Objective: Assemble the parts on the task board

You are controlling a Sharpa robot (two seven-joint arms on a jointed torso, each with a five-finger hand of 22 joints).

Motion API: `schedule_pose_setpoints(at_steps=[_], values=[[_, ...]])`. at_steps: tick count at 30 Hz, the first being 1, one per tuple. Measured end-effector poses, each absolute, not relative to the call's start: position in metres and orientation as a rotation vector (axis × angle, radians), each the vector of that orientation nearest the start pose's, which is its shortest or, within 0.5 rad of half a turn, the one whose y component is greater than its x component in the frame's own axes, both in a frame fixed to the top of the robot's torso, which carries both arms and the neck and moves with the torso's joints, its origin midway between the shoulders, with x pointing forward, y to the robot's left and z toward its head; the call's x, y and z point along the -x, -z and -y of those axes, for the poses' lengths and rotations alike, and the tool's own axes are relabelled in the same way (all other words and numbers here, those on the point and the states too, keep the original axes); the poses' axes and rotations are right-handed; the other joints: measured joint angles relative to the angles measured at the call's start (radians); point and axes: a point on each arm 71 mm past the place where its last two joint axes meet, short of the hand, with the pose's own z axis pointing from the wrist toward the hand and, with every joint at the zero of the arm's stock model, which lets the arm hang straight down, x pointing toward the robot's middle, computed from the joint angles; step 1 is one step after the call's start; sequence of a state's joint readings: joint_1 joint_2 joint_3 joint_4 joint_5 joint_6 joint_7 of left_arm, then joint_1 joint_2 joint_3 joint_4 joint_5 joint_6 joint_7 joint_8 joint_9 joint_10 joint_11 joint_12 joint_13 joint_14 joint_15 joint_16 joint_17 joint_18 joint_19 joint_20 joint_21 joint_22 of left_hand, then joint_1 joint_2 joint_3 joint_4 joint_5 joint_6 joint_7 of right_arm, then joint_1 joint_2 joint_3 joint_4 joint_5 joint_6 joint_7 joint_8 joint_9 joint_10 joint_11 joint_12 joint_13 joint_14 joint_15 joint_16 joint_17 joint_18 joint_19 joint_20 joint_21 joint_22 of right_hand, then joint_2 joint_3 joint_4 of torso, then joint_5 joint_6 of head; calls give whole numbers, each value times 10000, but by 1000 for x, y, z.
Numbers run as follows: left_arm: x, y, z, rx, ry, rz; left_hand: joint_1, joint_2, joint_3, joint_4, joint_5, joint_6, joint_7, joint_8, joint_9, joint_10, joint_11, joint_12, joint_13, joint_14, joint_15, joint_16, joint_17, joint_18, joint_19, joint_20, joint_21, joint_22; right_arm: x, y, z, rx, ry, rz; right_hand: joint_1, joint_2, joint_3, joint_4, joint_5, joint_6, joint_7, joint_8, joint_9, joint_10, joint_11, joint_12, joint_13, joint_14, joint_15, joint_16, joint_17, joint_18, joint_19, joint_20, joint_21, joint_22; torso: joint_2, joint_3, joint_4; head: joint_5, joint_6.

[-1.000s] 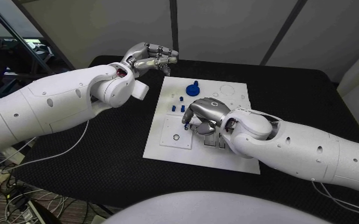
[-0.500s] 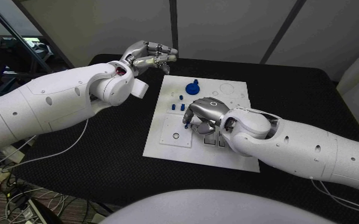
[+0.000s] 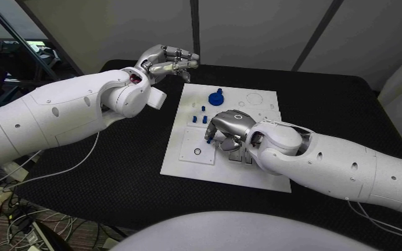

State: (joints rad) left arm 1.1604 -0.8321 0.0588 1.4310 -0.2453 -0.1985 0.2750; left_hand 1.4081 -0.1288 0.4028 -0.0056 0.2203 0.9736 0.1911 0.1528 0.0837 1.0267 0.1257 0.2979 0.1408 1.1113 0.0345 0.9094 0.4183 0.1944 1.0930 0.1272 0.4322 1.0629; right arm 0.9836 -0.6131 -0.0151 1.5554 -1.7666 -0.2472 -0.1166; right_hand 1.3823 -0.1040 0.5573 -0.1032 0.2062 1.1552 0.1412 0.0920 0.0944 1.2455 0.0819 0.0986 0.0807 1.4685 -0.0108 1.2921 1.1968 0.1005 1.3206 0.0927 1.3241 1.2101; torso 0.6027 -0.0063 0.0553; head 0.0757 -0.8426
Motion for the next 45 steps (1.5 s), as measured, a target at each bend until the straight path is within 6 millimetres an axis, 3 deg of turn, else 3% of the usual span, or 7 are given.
schedule_pose_setpoints(at_steps=[22,25,26,29,33,45], values=[[-508,172,-224,9234,14832,-15402,0,0,0,0,0,0,0,0,0,1,0,0,0,0,1,0,2,0,0,0,1,-8,-412,264,61,5476,-7996,-17111,-77,2,-2,2,-9,-4,-2,-32,2,0,0,-21,8,0,0,34,-2,1,0,0,0,-2,3,1,6,10,-5],[-508,172,-224,9236,14833,-15413,0,0,0,0,0,0,0,0,-1,0,-1,0,0,0,0,0,2,0,0,0,1,-7,-412,264,61,5480,-7955,-17116,-111,35,-39,39,-9,-200,97,-178,-10,-80,-74,-68,-3,-1,1,34,-26,1,-22,21,0,-55,3,1,6,10,-11],[-508,172,-224,9237,14832,-15416,1,0,0,0,0,0,0,0,-4,0,0,0,0,0,1,0,2,0,0,0,1,-7,-412,265,61,5480,-7942,-17121,-216,3,-38,40,-6,-366,158,-245,-56,-279,-54,-181,-40,-34,49,33,-48,1,-65,64,-3,-116,3,1,6,10,-13],[-508,172,-224,9244,14824,-15430,1,0,0,0,0,0,0,0,-10,1,0,0,0,0,1,0,-6,0,0,0,1,-7,-412,267,63,5459,-7893,-17165,-354,-136,-36,39,3,-982,316,-293,-213,-1232,229,-327,-167,-21,274,-143,-396,2,-532,210,-411,-668,3,0,6,11,-15],[-508,173,-224,9248,14830,-15458,1,0,0,0,0,0,0,0,-10,1,0,0,0,0,1,0,-6,0,0,0,1,-15,-412,270,66,5394,-7823,-17178,-355,-273,-111,-35,-38,-1677,337,-293,-281,-2614,422,-331,-178,-38,367,-885,-1347,166,-1397,383,-1280,-1791,0,3,4,11,8],[-509,173,-225,9280,14802,-15525,1,0,0,0,0,0,0,0,-9,1,-1,0,0,0,1,0,-4,0,0,0,1,-15,-404,260,77,5033,-8184,-16568,-351,-352,-302,-3,-37,-1724,314,-292,-273,-2756,432,-97,-141,-54,380,-954,-1477,164,-1467,392,-1361,-1918,-2,16,-6,-6,29]])
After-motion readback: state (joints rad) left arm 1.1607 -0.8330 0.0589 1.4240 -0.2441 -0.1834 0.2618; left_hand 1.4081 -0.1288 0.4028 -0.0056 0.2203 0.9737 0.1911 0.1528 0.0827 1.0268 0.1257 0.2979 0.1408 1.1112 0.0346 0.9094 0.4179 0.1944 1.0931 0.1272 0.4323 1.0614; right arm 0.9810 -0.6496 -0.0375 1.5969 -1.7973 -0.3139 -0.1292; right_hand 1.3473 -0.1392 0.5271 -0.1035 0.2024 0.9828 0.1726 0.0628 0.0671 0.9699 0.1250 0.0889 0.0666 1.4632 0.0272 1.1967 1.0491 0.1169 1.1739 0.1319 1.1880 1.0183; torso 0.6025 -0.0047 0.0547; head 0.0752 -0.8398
